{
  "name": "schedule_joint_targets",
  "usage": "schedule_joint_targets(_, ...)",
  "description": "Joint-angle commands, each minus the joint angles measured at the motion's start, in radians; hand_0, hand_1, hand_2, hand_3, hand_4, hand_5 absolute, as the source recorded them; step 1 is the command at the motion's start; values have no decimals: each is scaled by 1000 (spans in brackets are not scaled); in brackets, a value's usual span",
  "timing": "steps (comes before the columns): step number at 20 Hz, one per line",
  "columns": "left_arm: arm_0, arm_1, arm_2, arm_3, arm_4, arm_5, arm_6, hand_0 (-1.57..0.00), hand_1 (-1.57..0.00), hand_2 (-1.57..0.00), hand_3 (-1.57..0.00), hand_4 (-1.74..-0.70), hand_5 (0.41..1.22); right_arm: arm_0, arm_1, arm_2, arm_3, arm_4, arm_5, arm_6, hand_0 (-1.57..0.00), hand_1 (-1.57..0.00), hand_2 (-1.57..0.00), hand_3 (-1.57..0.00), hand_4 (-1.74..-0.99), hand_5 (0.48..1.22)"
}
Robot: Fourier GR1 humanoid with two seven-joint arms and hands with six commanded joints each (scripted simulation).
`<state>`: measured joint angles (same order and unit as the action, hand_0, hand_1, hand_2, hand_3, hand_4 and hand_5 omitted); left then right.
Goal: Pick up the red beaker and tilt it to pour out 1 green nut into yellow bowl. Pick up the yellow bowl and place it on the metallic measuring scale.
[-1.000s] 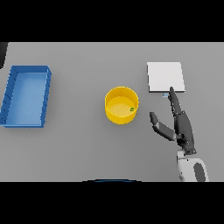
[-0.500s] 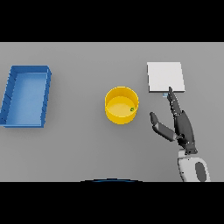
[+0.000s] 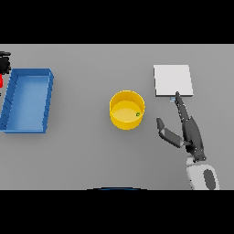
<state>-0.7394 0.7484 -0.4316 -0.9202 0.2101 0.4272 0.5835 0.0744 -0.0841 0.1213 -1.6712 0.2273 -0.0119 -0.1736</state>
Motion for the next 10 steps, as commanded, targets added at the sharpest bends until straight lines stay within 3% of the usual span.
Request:
schedule_joint_targets(1,26,2,-5,-27,8,25,8,-1571,-1571,-1571,-1393,-1741,1221,3,8,4,2,-4,2,-10,1,1,1,1,-1201,693)
schedule_joint_targets(3,85,3,-23,-73,33,49,20,-1571,-1571,-1571,-1383,-1741,1221,-4,16,6,13,1,-5,3,1,1,1,1,-1186,687)
schedule_joint_targets(7,131,40,-84,-123,136,43,26,-1571,-1571,-1571,-1366,-1735,955,-5,2,-6,2,-16,5,5,1,1,1,1,-1168,679)
schedule_joint_targets(8,131,56,-113,-139,158,20,25,-1571,-1571,-1571,-1407,-1661,888,-8,2,-5,2,-17,7,14,1,1,1,1,-1165,678)
schedule_joint_targets(10,150,99,-136,-212,186,-50,-14,-1571,-1545,-1489,-1238,-1311,774,4,2,-1,-8,-10,3,8,1,1,1,1,-1163,671)
